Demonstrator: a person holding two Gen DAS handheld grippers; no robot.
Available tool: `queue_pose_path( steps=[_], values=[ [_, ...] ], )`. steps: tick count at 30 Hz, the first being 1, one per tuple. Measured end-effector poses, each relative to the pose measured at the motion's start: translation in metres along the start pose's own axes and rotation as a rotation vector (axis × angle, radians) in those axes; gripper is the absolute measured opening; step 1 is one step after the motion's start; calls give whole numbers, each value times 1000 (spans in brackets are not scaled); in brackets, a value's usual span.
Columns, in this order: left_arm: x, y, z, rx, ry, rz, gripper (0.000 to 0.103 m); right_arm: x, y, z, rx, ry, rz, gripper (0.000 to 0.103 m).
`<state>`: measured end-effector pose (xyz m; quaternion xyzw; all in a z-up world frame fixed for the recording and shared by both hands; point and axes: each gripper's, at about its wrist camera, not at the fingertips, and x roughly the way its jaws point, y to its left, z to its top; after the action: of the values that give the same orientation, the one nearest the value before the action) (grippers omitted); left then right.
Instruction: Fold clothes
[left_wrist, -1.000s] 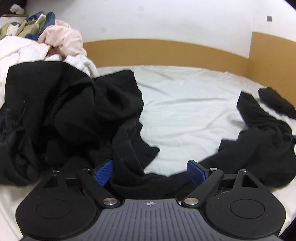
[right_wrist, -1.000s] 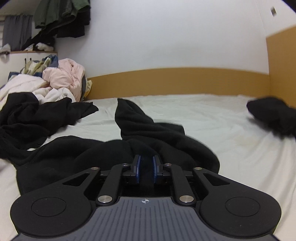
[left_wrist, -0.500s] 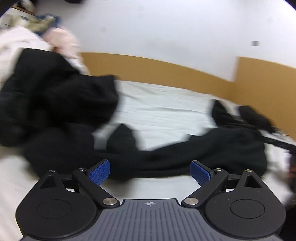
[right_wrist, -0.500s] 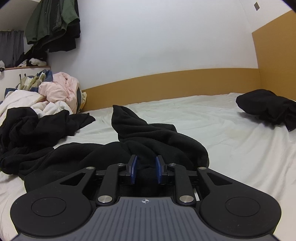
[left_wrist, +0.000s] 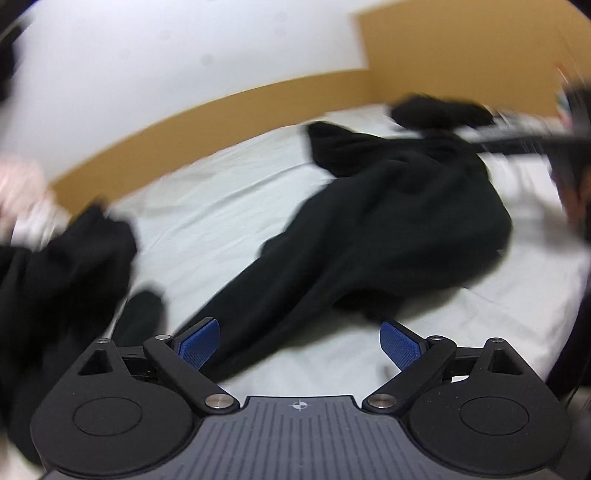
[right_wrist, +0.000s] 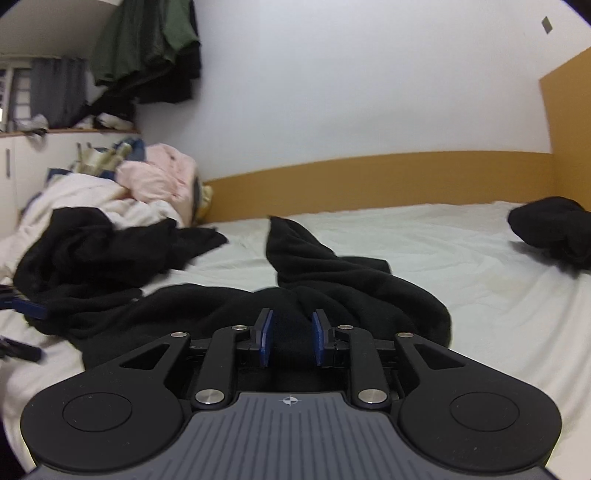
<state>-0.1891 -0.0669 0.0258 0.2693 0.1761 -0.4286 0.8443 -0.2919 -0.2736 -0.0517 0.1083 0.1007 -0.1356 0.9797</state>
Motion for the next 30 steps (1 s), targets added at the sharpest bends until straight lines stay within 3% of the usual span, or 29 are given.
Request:
queue_pose_path(
  steps=[2,4,7,9,11,12,13,16,19,23,27,30],
  values=[
    [10,-14,11,127,-18,14,91,-4,0,0,-6,-14,-20,36],
    [23,-30,18,274,-16,24,80,-6,-1,0,-16,-13,-24,38],
    [39,-55,17,491,7,-23,69,-8,-3,-1,-34,-7,-40,39],
    [40,-66,15,560,-12,-46,65,-11,-6,0,-9,-26,-66,39],
    [42,-69,18,571,-21,-58,46,-14,-11,1,24,-50,-84,39],
    [45,-67,22,558,-43,-23,22,-16,-11,0,21,-56,-99,39],
    [48,-61,30,511,-65,14,13,-18,-10,-1,4,-62,-120,40],
    [49,-35,58,331,-95,-22,10,-21,-4,-7,-65,-82,-193,51],
    [39,-12,79,197,-147,-67,9,-22,-9,-12,-43,-83,-190,56],
    [14,13,105,65,-233,-120,8,-26,-11,-15,-42,-87,-150,57],
    [-6,35,133,-61,-294,-168,7,-26,10,-21,-178,-95,-114,62],
    [-16,42,147,-84,-321,-159,7,-17,27,-27,-288,-55,-99,62]
  ],
)
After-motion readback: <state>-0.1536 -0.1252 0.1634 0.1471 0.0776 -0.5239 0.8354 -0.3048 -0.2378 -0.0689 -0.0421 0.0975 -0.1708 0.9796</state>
